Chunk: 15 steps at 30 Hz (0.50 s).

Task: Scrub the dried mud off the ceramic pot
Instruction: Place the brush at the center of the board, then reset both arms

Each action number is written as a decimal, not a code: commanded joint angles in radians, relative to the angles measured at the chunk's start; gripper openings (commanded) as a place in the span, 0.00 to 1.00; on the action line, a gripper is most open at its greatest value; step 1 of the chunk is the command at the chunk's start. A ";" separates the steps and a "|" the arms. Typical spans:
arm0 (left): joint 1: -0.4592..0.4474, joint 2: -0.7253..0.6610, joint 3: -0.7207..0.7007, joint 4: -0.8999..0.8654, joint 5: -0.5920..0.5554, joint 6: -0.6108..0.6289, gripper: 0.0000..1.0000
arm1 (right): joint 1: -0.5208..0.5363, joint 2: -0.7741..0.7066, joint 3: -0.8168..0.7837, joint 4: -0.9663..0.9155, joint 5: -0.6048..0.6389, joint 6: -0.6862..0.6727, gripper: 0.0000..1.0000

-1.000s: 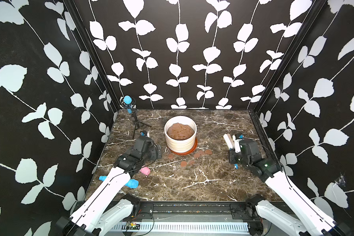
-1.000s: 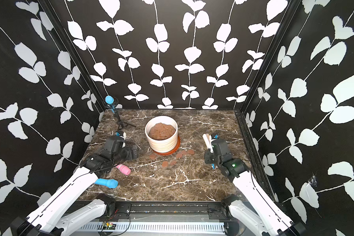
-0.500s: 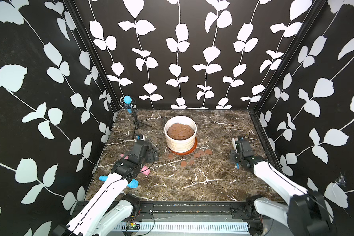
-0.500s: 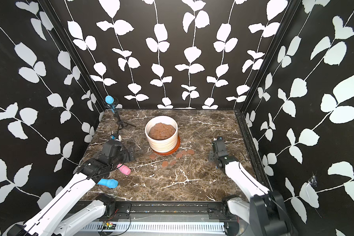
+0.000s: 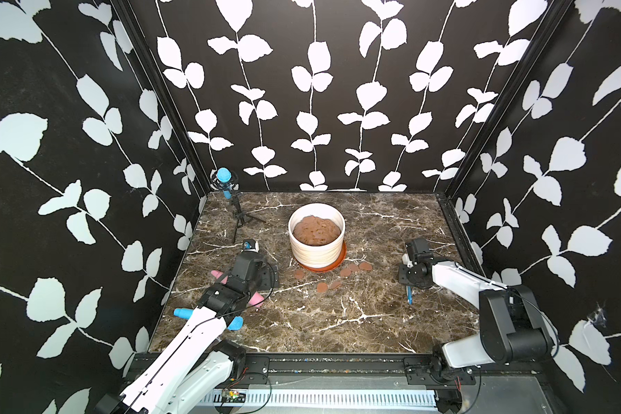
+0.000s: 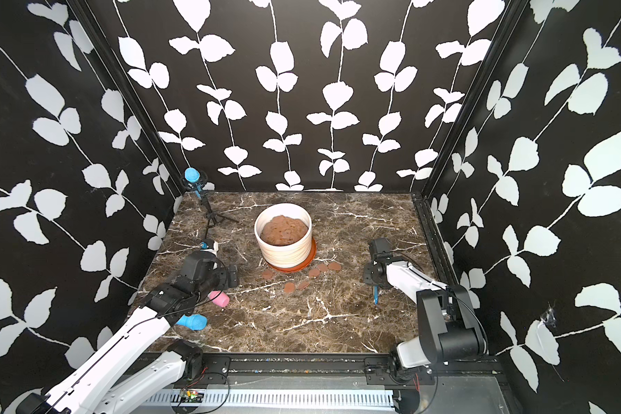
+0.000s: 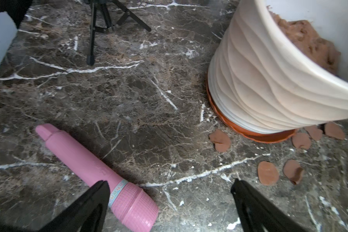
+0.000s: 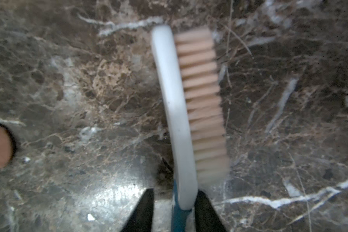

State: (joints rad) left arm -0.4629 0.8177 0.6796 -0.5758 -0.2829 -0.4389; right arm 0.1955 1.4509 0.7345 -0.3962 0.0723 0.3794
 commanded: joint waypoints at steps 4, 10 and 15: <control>0.005 -0.019 -0.004 -0.013 -0.215 -0.054 0.99 | -0.003 -0.226 0.045 -0.054 0.119 -0.064 1.00; 0.005 -0.041 -0.044 0.117 -0.231 0.240 0.98 | -0.003 -0.562 -0.037 0.099 0.293 -0.153 1.00; 0.006 -0.061 -0.206 0.437 -0.223 0.468 0.98 | -0.003 -0.680 -0.226 0.357 0.316 -0.287 1.00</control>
State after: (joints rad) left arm -0.4625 0.7670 0.5594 -0.3466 -0.4839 -0.1562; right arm 0.1955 0.7807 0.6003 -0.1905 0.3279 0.1917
